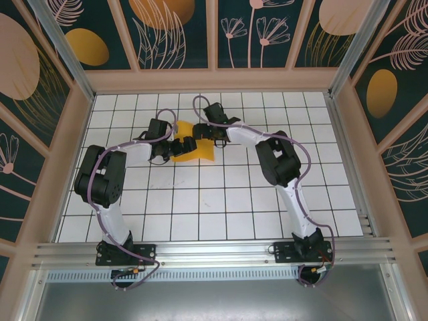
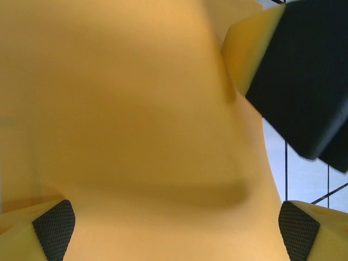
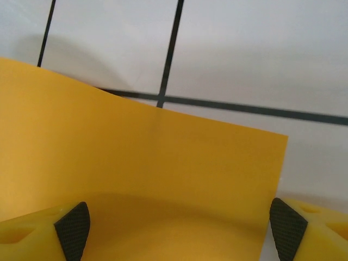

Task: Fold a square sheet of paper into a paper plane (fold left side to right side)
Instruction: Pick up the square sheet of paper from the center of the table.

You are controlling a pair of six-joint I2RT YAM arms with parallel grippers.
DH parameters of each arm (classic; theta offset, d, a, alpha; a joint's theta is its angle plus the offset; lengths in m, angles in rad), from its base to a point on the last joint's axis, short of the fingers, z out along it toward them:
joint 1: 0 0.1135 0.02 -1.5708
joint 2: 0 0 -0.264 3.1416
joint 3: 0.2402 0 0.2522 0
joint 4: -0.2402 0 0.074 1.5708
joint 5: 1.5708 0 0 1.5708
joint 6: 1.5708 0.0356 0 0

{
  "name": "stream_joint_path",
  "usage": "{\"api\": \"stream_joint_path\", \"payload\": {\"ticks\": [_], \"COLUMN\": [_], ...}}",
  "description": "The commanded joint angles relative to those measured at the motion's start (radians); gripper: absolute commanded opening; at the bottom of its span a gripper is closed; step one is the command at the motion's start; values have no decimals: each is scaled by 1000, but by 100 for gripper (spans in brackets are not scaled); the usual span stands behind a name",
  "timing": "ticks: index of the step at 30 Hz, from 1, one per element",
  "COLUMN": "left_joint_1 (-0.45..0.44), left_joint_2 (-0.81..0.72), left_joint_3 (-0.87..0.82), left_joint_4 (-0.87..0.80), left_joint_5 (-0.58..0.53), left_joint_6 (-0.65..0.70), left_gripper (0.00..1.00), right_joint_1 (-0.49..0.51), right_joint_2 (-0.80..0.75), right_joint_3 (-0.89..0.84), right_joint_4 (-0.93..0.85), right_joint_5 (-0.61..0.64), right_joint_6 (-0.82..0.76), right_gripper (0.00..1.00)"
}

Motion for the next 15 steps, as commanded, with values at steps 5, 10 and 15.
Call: {"api": "stream_joint_path", "payload": {"ticks": [5,10,15], "left_joint_1": [-7,-6,-7], "left_joint_2": [37,36,39], "left_joint_3": [2,1,-1], "left_joint_4": [-31,-32,-26], "left_joint_5": [-5,-3,-5], "left_joint_6": [-8,-9,-9], "left_gripper": [98,98,93], "right_joint_1": [51,28,11], "right_joint_2": [-63,-107,-131], "right_joint_3": [-69,-130,-154], "right_joint_4": [-48,32,49], "right_joint_5": [-184,-266,-291], "right_joint_6": [45,97,105], "right_gripper": [88,88,88]}}
